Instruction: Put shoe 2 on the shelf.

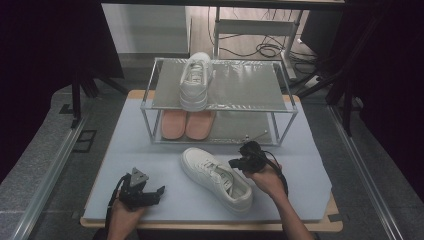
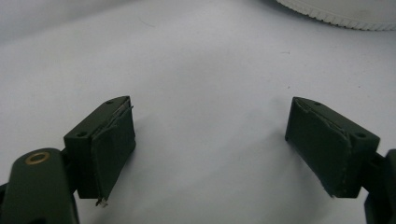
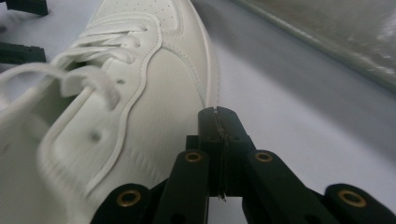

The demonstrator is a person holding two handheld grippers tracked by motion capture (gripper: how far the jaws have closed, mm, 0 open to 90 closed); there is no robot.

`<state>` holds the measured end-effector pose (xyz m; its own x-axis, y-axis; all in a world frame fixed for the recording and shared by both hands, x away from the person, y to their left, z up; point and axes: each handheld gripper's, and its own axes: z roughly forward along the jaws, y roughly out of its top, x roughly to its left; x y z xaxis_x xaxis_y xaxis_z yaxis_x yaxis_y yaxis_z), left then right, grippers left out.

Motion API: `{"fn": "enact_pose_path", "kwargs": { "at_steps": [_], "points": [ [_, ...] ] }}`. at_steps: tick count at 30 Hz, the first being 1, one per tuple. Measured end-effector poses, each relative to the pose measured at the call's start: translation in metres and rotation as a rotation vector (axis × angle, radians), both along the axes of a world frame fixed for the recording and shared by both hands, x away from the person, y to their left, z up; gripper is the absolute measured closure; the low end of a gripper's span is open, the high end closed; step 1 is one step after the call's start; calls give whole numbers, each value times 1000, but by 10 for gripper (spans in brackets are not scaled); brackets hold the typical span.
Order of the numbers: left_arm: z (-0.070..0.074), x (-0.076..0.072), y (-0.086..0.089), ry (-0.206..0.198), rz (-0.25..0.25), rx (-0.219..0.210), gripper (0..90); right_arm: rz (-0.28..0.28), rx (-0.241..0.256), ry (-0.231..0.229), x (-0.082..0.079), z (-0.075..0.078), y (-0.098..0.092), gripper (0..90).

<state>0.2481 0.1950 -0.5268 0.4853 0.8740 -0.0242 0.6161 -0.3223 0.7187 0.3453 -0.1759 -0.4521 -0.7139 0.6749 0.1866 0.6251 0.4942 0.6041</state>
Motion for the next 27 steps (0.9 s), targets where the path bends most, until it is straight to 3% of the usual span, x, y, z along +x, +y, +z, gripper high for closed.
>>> {"fn": "enact_pose_path", "kwargs": {
  "at_steps": [7, 16, 22, 27],
  "points": [
    [0, 0, 0, 0, 0, -1, 157, 3, -13, -30, -20, 21, -20, 819],
    [0, 0, 0, -3, 1, -2, 157, 39, -38, -56, -46, 39, -29, 727],
    [0, 0, 0, -3, 1, -1, 157, 76, -65, -45, -54, 38, -25, 656],
    [0, 0, 0, -2, -1, 1, 157, 100, -90, -24, -50, 31, -16, 615]
  ]
}}
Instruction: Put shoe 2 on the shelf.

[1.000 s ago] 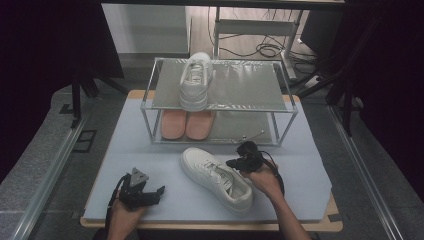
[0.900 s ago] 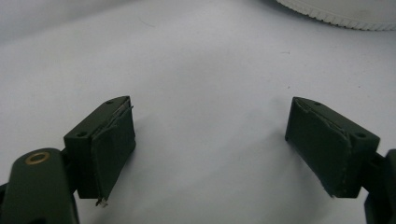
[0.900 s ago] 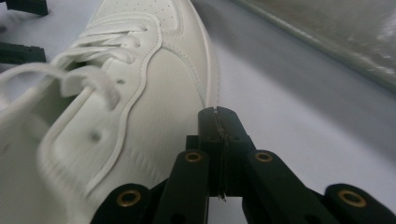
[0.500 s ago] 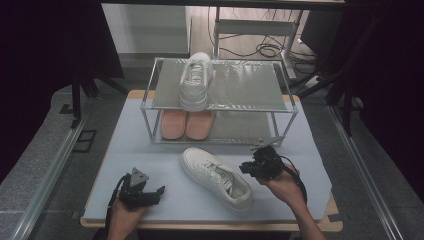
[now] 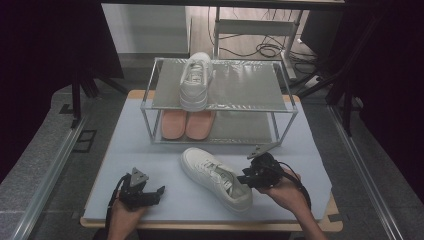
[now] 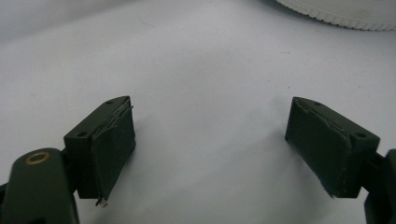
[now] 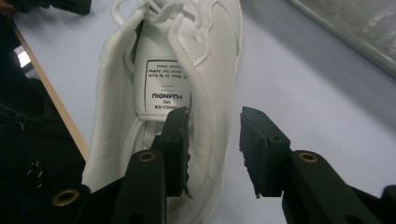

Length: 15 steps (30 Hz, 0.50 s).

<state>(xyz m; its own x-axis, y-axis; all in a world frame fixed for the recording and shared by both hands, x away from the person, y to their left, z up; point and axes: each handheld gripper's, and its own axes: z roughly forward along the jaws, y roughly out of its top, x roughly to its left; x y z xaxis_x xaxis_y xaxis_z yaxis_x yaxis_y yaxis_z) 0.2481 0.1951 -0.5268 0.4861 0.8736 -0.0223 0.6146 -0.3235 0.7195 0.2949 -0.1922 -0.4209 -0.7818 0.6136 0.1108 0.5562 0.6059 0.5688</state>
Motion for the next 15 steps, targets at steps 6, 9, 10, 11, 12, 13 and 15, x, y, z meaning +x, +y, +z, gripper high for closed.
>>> {"fn": "enact_pose_path", "kwargs": {
  "at_steps": [6, 9, 10, 11, 12, 13, 15],
  "points": [
    [0, 0, 0, 1, -1, 1, 157, 19, -50, 28, 8, -11, 15, 601],
    [0, 0, 0, 0, -1, 1, 157, 7, -82, 35, 12, -16, 20, 658],
    [0, 0, 0, 1, -1, 1, 157, 6, -87, 44, 13, -17, 21, 673],
    [0, 0, 0, 1, -1, 1, 157, 0, -90, 47, 14, -17, 21, 698],
    [0, 0, 0, 1, -1, 1, 157, -10, -92, 53, 14, -16, 21, 720],
    [0, 0, 0, 1, -1, 0, 157, -20, -86, 62, 14, -15, 21, 740],
    [0, 0, 0, 2, 1, -2, 157, -41, -76, 76, 15, -15, 19, 774]
  ]
}}
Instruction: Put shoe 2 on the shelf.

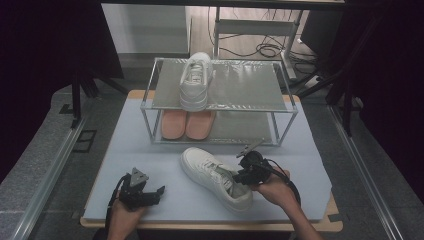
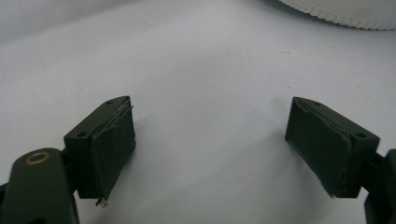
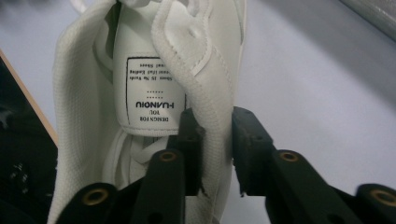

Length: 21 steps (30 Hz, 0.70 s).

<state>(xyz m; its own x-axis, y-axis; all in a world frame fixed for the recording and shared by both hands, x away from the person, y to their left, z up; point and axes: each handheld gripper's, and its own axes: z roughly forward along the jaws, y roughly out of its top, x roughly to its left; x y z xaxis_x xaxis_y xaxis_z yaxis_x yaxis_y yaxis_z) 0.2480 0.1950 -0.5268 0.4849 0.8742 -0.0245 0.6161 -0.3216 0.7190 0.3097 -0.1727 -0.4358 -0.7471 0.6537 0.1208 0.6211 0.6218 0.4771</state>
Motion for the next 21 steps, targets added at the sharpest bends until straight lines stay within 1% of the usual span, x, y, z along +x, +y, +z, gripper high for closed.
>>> {"fn": "enact_pose_path", "kwargs": {
  "at_steps": [4, 8, 15, 17, 19, 21],
  "points": [
    [0, 0, 0, 0, 0, -1, 157, -35, 58, 41, 3, 0, -6, 804],
    [0, 0, 0, 1, 0, -1, 157, -73, 130, 96, 7, 0, -15, 815],
    [0, 0, 0, 1, 0, 1, 157, -108, 246, 174, 9, 3, -33, 822],
    [0, 0, 0, 1, 0, 0, 157, -127, 283, 198, 9, 2, -39, 823],
    [0, 0, 0, 1, 0, 0, 157, -142, 312, 217, 9, 2, -44, 824],
    [0, 0, 0, 1, 0, 0, 157, -151, 333, 226, 9, 3, -49, 824]
  ]
}}
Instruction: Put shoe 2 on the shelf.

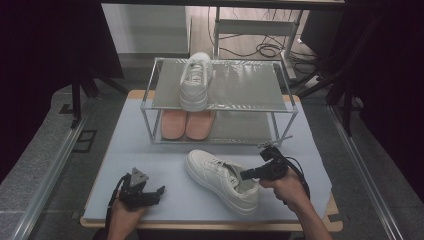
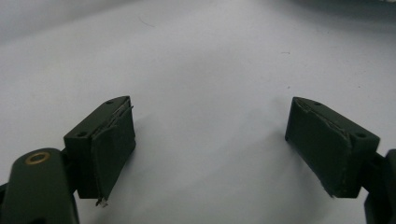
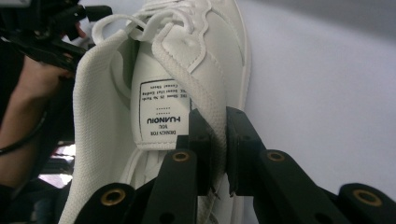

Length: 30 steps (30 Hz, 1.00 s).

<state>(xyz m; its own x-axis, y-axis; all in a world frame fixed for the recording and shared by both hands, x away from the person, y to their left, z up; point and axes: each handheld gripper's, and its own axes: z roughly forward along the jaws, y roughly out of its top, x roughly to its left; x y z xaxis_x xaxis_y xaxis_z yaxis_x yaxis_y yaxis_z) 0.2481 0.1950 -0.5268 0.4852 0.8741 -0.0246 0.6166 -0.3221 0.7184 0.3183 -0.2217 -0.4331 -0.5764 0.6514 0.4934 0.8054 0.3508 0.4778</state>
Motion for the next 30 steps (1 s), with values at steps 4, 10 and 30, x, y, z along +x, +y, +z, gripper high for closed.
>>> {"fn": "enact_pose_path", "kwargs": {
  "at_steps": [4, 10, 30],
  "points": [
    [0, 0, 0, 0, 0, 0, 157, -19, 35, 13, -2, 1, -7, 823],
    [0, 0, 0, 0, 0, 0, 157, -37, 99, 25, -4, 6, -17, 823],
    [0, 0, 0, -4, 0, -1, 157, -106, 285, 13, -10, 38, -52, 820]
  ]
}}
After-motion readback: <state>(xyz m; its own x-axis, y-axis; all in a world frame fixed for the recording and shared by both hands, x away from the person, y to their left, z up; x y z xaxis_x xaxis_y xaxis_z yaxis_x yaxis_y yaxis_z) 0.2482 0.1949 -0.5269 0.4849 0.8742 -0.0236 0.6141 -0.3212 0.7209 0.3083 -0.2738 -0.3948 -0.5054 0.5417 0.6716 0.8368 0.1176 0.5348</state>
